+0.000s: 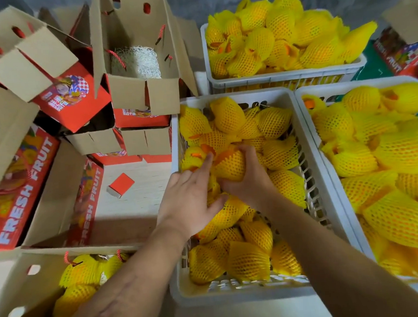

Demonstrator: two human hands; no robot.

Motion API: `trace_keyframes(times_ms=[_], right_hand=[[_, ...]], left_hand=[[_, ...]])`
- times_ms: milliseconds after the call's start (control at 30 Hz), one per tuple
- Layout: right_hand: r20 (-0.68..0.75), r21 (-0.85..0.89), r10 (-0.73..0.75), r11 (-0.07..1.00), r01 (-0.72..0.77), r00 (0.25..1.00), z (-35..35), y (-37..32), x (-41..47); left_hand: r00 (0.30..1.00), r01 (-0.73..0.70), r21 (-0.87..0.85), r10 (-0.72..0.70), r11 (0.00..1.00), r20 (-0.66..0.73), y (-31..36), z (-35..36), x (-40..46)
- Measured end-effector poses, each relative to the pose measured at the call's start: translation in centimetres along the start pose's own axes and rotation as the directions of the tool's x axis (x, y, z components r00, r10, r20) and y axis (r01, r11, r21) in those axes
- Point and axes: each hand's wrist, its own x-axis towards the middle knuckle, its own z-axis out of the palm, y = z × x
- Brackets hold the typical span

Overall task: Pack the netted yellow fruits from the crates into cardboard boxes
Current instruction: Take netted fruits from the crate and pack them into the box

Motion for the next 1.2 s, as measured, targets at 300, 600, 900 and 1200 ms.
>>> trace_keyframes(times_ms=[300, 600, 900, 1200], right_hand=[[0.134, 0.293, 0.118, 0.944, -0.153, 0.984, 1.5, 1.0, -3.1], [0.283, 0.473, 0.223, 0.814, -0.338, 0.933, 1.0, 1.2, -2.0], [0.273, 0.837, 0.202, 0.431, -0.336, 0.941, 1.5, -1.4, -2.3], [-0.143, -0.038, 0.013, 0.999, -0.019, 0.99, -2.3, -0.7, -0.5]], left_hand=[[0.985, -0.17, -0.037, 0.17, 0.985, -0.018, -1.0, 0.3, -0.3], [0.993, -0.117, -0.118, 0.116, 0.986, -0.013, -0.8, 0.2, -0.2], [0.998, 0.048, -0.037, -0.046, 0.998, 0.049, 0.0, -0.2, -0.1], [0.997, 0.082, -0.231, -0.083, 0.97, 0.005, -0.7, 0.2, -0.2]])
